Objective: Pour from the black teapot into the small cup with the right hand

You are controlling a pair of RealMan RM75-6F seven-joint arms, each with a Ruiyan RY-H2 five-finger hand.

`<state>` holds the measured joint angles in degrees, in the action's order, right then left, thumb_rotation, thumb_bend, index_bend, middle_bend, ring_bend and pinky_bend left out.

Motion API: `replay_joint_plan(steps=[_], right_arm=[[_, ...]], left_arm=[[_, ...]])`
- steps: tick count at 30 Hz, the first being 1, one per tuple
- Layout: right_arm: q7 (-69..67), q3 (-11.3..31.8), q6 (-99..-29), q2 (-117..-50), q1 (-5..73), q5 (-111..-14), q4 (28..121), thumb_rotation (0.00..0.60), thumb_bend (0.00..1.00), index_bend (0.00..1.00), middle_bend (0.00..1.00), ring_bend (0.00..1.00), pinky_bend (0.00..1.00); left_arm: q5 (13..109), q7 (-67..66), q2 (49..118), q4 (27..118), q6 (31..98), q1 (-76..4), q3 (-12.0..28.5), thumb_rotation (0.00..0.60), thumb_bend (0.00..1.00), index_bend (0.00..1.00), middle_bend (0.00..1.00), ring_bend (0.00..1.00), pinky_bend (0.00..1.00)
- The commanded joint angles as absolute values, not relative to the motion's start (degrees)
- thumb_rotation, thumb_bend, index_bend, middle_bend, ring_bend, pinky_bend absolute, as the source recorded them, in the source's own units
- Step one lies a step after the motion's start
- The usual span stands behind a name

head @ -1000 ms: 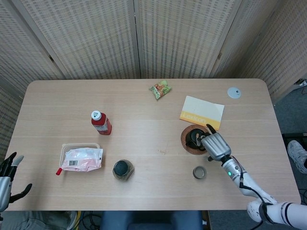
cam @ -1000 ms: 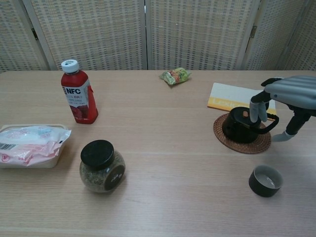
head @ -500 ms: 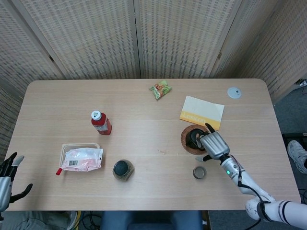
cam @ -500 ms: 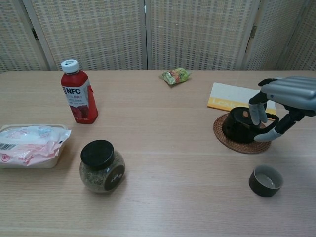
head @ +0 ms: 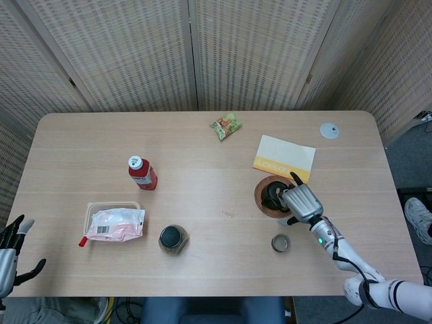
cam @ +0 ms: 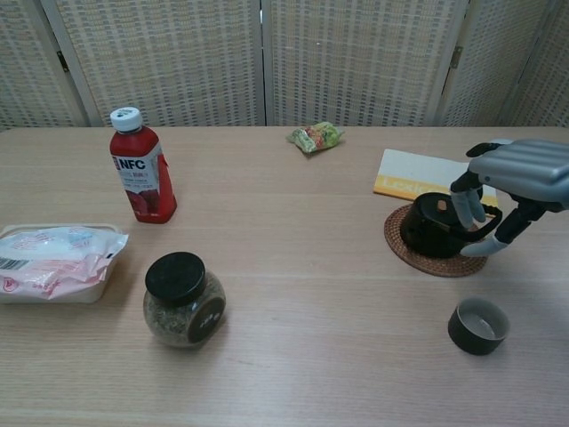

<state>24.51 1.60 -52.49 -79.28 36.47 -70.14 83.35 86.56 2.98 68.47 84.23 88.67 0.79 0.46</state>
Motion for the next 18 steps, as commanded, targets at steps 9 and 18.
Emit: replay_joint_plan(steps=[9, 18], right_arm=[[25.29, 1.53, -52.73, -80.14, 36.09, -69.87, 82.58, 0.363, 0.00, 0.52, 0.53, 0.37, 0.00], [25.77, 1.45, -52.45, -80.37, 35.94, -69.54, 82.72, 0.365, 0.00, 0.52, 0.53, 0.40, 0.00]], left_arm=[[86.60, 2.91, 68.52, 84.16, 88.50, 0.70, 0.46, 0.600, 0.24, 0.09, 0.00, 0.07, 0.12], [86.35, 2.90, 68.54, 84.12, 88.39, 0.73, 0.54, 0.600, 0.24, 0.09, 0.00, 0.07, 0.11]])
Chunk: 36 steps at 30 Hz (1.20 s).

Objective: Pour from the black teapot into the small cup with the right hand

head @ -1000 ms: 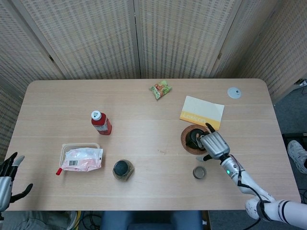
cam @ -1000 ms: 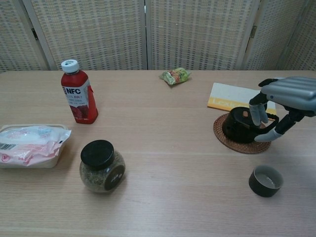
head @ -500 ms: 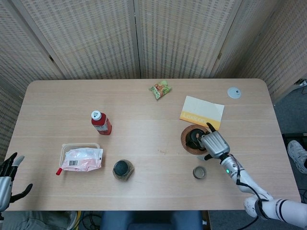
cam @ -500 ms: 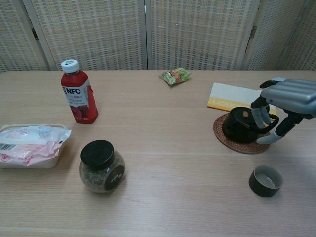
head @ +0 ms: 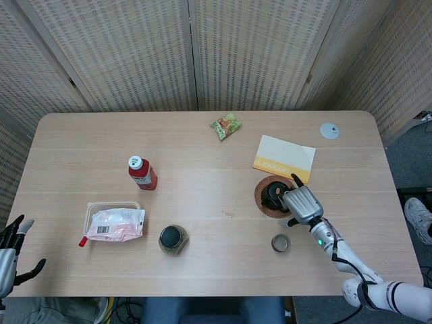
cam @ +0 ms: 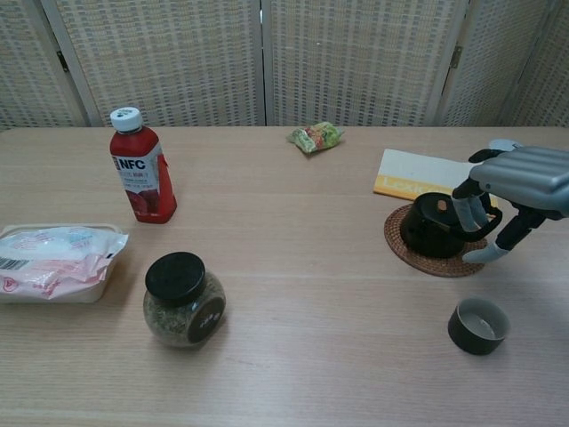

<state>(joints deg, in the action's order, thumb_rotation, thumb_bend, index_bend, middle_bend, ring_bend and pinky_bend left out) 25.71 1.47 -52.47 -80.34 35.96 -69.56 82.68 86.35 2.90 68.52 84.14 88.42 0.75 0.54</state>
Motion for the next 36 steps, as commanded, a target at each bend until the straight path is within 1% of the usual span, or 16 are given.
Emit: replay_joint_plan(steps=[1, 9, 36], right_arm=[[25.86, 1.41, -52.37, -80.39, 35.92, -69.48, 82.78, 0.365, 0.00, 0.52, 0.53, 0.40, 0.00], [26.52, 1.16, -52.21, -80.49, 35.72, -69.14, 82.87, 0.365, 0.00, 0.52, 0.53, 0.42, 0.00], [28.23, -0.64, -51.57, -81.14, 34.56, -68.61, 82.05, 0.365, 0.00, 0.54, 0.55, 0.43, 0.00]], left_arm=[[86.34, 2.90, 68.57, 84.09, 88.35, 0.71, 0.54, 0.600, 0.24, 0.09, 0.00, 0.07, 0.11], [86.25, 3.00, 68.62, 83.98, 88.27, 0.67, 0.60, 0.600, 0.24, 0.09, 0.00, 0.07, 0.11], [86.05, 2.82, 68.87, 83.90, 87.73, 0.47, 0.57, 0.600, 0.24, 0.09, 0.00, 0.07, 0.11]])
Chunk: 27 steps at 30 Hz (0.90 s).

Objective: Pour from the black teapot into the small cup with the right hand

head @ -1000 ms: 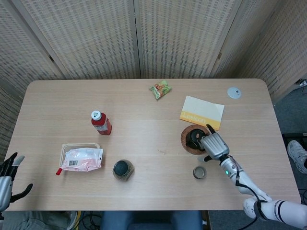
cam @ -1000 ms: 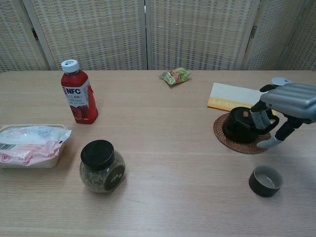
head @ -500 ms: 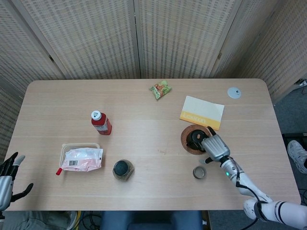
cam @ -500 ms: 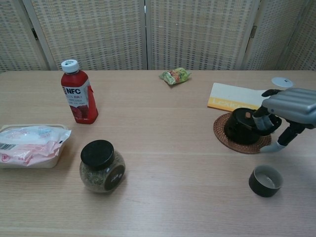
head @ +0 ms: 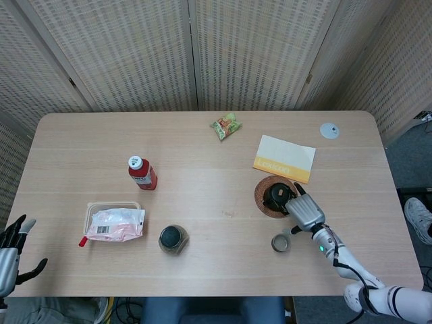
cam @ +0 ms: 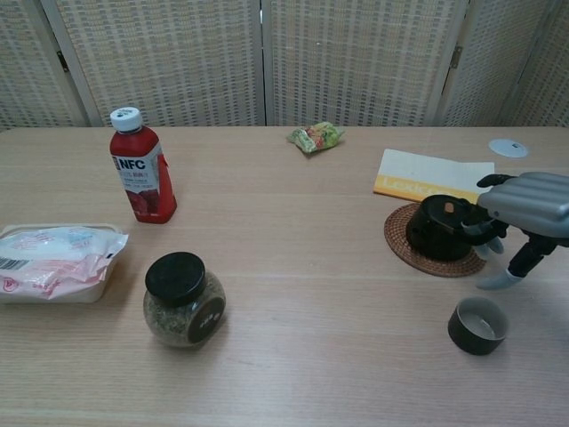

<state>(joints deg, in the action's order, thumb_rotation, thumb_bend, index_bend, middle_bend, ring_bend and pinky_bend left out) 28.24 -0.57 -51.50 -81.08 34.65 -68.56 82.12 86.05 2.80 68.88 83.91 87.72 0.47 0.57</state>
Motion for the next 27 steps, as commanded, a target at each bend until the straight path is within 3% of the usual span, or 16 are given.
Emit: replay_joint_plan(steps=[1, 9, 15, 27], right_arm=[[28.21, -0.68, -51.62, -81.18, 34.48, -68.63, 82.02, 0.365, 0.00, 0.54, 0.55, 0.44, 0.00], [28.00, -0.44, -52.20, -81.86, 33.98, -68.52, 81.24, 0.384, 0.00, 0.60, 0.61, 0.54, 0.00], [27.19, 0.73, -51.31, -82.04, 34.48, -67.34, 80.75, 0.545, 0.00, 0.70, 0.71, 0.68, 0.00], [23.36, 2.82, -46.70, -82.09, 36.73, -64.84, 79.21, 0.562, 0.00, 0.79, 0.82, 0.77, 0.00]], left_arm=[[86.04, 2.86, 68.89, 83.87, 87.74, 0.49, 0.57, 0.600, 0.24, 0.09, 0.00, 0.07, 0.11], [86.05, 3.11, 69.01, 83.58, 87.87, 0.59, 0.55, 0.600, 0.24, 0.09, 0.00, 0.07, 0.11], [85.99, 3.18, 69.04, 83.52, 87.96, 0.68, 0.55, 0.600, 0.24, 0.09, 0.00, 0.07, 0.11], [85.99, 2.87, 69.07, 83.51, 88.10, 0.75, 0.58, 0.600, 0.24, 0.09, 0.00, 0.07, 0.10]])
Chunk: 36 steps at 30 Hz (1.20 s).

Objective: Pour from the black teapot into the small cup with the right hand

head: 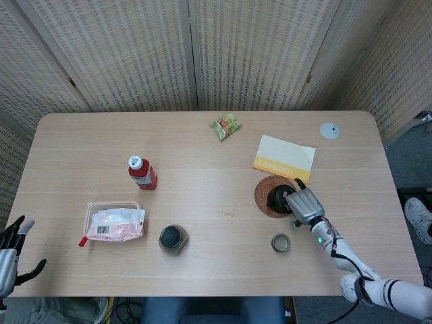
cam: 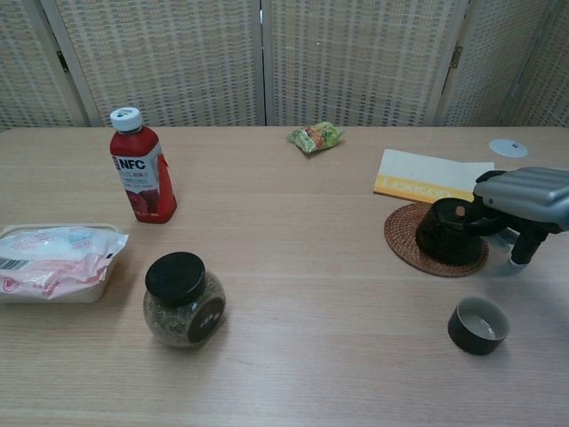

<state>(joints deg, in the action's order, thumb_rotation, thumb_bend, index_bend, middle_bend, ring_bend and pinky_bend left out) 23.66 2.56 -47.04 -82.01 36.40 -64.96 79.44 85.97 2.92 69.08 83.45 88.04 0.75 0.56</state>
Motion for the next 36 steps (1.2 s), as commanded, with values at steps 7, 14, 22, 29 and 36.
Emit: replay_joint_plan(steps=[7, 14, 22, 29, 36], right_arm=[[22.03, 3.76, -45.38, -81.72, 38.23, -65.04, 79.38, 0.562, 0.00, 0.84, 0.87, 0.79, 0.00], [20.72, 4.16, -44.15, -81.05, 39.42, -65.38, 79.58, 0.550, 0.00, 0.89, 0.90, 0.82, 0.00], [20.03, 4.86, -44.39, -80.84, 40.29, -65.41, 79.18, 0.494, 0.00, 0.93, 0.95, 0.87, 0.00], [19.15, 5.34, -44.57, -79.98, 40.74, -65.15, 79.85, 0.470, 0.00, 0.96, 0.96, 0.88, 0.00], [17.85, 5.53, -45.18, -78.25, 40.66, -65.61, 81.66, 0.297, 0.00, 0.98, 0.97, 0.89, 0.00]], left_arm=[[85.97, 2.57, 69.04, 83.74, 88.09, 0.72, 0.63, 0.600, 0.24, 0.09, 0.00, 0.07, 0.10], [85.97, 2.44, 68.99, 83.93, 87.80, 0.55, 0.64, 0.600, 0.24, 0.09, 0.00, 0.07, 0.10], [85.97, 2.10, 68.96, 84.23, 87.60, 0.35, 0.71, 0.600, 0.24, 0.09, 0.00, 0.07, 0.09], [86.10, 1.87, 68.84, 84.60, 87.71, 0.30, 0.72, 0.600, 0.24, 0.09, 0.00, 0.07, 0.09], [86.32, 1.92, 68.73, 84.81, 87.77, 0.28, 0.61, 0.600, 0.21, 0.09, 0.00, 0.07, 0.09]])
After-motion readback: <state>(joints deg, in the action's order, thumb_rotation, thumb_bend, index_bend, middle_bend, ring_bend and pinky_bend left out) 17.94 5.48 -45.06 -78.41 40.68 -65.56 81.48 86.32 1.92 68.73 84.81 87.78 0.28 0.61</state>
